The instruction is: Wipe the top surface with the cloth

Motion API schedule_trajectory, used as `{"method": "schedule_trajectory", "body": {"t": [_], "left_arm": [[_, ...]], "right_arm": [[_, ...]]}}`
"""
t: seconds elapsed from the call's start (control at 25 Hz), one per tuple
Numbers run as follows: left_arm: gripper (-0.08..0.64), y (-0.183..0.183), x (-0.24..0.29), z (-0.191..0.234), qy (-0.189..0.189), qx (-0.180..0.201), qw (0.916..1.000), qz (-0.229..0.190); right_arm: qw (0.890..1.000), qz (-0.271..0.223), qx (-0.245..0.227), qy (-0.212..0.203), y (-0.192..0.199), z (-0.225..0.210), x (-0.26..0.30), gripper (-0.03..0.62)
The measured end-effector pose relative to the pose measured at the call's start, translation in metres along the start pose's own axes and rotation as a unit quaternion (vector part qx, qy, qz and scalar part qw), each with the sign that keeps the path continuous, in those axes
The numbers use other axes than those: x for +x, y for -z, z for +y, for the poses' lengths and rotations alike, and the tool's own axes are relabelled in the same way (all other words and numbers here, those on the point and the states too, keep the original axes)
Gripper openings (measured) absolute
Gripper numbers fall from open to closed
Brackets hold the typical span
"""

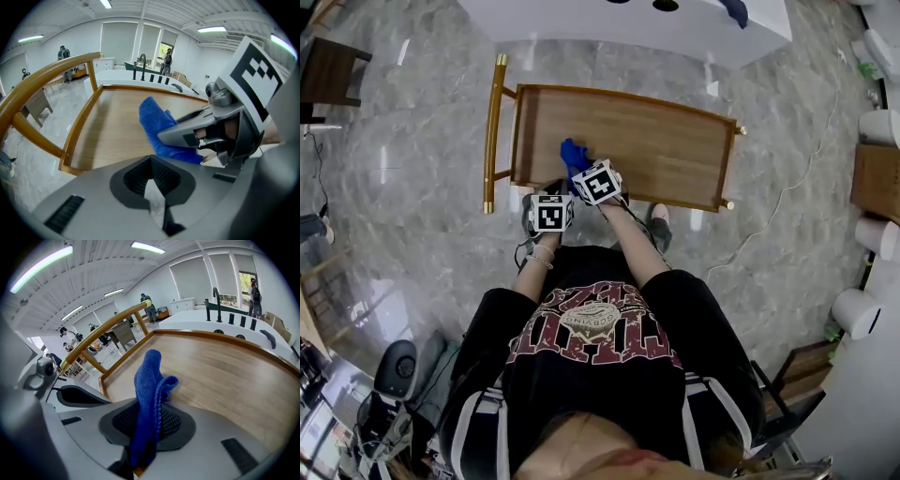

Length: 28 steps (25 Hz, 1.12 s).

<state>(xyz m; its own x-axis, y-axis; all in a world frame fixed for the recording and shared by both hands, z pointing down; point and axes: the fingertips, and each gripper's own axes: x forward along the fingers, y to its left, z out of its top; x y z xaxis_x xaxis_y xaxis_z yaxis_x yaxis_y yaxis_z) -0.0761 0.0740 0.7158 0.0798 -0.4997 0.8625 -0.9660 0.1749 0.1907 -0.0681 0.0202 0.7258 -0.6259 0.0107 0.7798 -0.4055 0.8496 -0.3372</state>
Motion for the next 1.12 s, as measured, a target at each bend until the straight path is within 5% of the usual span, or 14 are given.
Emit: {"method": "schedule_trajectory", "body": {"t": [1.12], "left_arm": [[0.048,-0.018,0.027,-0.083,0.08,0.061,0.9942,0.039]], "right_arm": [[0.995,-0.017,0.088,0.051,0.044,-0.062,-0.06,0.087]]}}
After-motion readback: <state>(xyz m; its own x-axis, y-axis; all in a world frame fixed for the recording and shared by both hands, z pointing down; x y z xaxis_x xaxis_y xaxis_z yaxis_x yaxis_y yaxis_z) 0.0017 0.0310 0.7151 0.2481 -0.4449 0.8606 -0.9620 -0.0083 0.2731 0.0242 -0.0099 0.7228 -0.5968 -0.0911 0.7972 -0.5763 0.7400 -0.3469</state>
